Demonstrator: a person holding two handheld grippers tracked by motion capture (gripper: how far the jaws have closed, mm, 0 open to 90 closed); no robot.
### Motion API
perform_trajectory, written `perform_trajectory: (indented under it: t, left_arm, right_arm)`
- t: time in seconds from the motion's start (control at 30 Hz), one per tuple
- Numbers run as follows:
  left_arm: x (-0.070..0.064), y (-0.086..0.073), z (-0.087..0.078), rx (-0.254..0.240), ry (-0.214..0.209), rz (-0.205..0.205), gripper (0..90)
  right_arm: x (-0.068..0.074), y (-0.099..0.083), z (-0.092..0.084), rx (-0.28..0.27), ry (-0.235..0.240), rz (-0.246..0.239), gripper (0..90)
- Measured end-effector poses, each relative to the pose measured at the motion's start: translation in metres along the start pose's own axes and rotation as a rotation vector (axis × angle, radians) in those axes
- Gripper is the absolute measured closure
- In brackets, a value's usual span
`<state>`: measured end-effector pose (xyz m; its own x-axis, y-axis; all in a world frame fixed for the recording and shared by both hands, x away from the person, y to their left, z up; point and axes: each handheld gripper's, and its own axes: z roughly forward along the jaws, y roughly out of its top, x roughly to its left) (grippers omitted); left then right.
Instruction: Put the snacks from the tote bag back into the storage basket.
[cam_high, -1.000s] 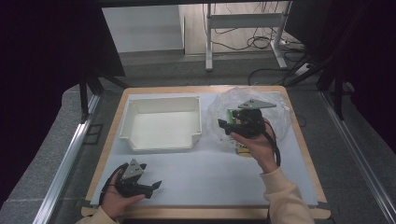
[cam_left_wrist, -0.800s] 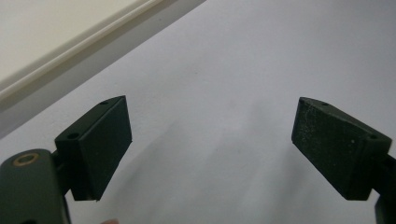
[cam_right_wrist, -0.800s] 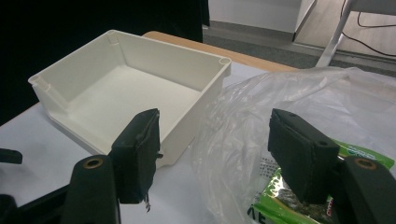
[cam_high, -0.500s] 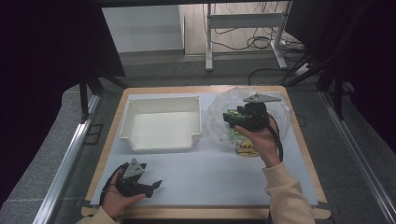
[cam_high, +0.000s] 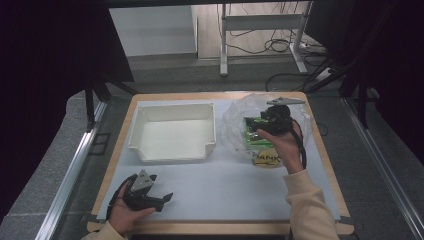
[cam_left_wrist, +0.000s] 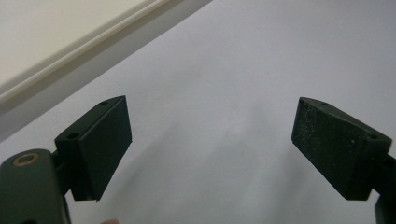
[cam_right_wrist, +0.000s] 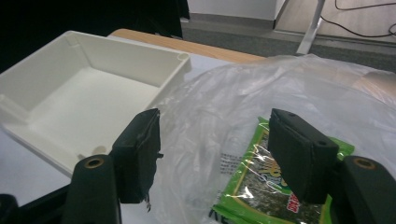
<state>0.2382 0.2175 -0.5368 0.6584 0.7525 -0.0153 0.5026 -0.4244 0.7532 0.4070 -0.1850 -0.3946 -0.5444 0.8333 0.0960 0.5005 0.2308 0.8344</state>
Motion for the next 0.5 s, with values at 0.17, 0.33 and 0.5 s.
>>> perform_trajectory:
  t: [0.17,0.33,0.5]
  left_arm:
    - [0.001,0.0,-0.001,-0.006,0.002,-0.002,12.2]
    - [0.0,0.0,0.0,-0.005,-0.002,-0.001,12.3]
    - [-0.002,0.001,0.0,-0.006,-0.009,0.01,12.2]
  right_arm:
    - [-0.01,-0.004,0.007,0.025,-0.018,0.018,36.3]
    - [-0.02,-0.006,0.007,0.03,-0.041,0.036,36.3]
    - [-0.031,-0.01,0.01,0.051,-0.058,0.06,36.8]
